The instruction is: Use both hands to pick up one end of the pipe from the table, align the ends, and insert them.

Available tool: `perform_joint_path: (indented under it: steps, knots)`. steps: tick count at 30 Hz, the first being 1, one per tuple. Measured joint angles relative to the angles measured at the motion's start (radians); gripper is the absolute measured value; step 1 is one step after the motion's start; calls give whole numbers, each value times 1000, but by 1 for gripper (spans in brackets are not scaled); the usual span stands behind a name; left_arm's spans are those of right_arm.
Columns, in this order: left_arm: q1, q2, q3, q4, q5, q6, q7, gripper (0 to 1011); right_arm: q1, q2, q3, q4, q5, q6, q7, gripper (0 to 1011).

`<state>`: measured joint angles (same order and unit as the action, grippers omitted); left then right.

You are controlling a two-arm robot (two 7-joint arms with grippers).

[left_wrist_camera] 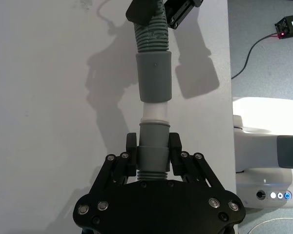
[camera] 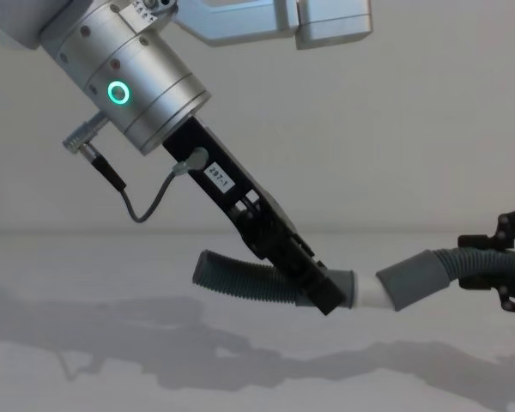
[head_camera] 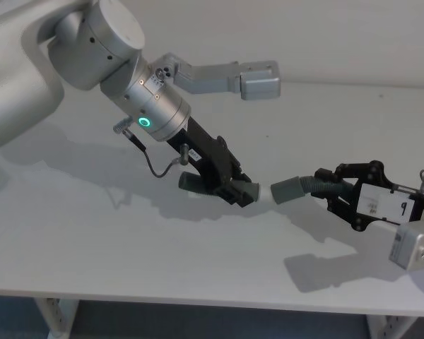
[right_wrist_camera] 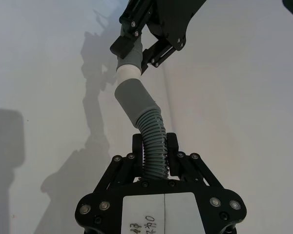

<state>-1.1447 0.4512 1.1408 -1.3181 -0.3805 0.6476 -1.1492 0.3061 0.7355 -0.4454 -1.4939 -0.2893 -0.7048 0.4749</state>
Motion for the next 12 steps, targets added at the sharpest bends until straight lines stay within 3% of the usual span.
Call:
perform_joint_path:
  steps: [12]
  knots:
    - [2, 4, -2, -8, -5, 6, 12, 383, 1, 0, -3, 1, -3, -2, -1, 275]
